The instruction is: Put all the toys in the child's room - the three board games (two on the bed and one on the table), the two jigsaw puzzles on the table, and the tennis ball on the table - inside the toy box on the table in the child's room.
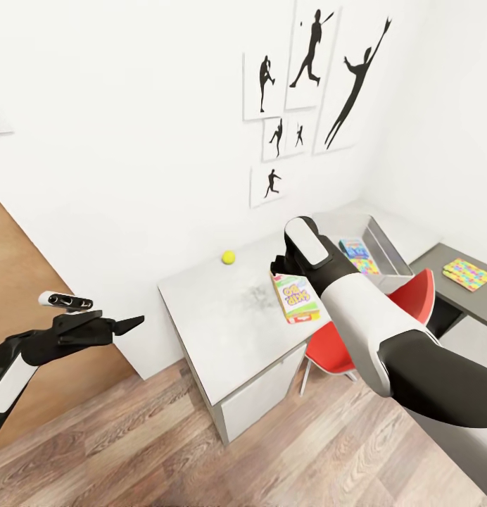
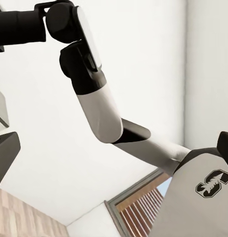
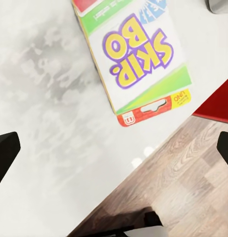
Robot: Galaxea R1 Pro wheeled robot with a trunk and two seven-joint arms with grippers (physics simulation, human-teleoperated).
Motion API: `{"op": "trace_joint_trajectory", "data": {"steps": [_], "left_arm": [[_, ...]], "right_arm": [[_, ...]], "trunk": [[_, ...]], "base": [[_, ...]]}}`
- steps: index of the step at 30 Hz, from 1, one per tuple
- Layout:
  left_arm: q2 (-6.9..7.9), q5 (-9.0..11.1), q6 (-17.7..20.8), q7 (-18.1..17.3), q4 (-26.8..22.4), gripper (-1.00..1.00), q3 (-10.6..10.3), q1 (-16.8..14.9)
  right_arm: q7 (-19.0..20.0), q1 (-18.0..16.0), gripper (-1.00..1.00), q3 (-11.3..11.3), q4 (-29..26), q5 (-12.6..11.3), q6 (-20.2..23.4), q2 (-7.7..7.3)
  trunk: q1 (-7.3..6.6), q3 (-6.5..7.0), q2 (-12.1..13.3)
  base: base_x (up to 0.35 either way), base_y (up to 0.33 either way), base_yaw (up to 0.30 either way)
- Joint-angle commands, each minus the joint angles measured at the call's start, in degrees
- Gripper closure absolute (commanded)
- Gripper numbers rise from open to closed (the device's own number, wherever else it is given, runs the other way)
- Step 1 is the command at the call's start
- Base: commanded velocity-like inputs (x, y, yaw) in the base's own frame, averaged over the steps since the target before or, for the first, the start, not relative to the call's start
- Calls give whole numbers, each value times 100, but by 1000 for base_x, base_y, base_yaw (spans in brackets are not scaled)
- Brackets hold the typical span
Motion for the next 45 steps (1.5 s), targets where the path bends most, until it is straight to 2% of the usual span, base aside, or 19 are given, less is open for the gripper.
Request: {"op": "trace_joint_trajectory", "data": {"steps": [1,24,34,45], "left_arm": [[9,6,61,-29,1,-100,-13,-6],[14,6,61,-29,1,-100,-11,1],[14,12,61,-29,36,-100,-10,2],[10,7,59,-29,87,-100,-14,3]], "right_arm": [[-57,-7,-100,21,-4,-37,25,-4],[-48,12,-100,29,-34,-3,16,-16],[-48,24,-100,16,-45,-1,13,-17],[-48,41,-100,-22,-33,-1,10,-25]], "trunk": [[3,-19,-12],[3,-45,-12],[3,-43,-12],[3,0,-12]], "base": [[0,0,0],[0,1,0],[0,119,-7],[0,22,-221]]}}
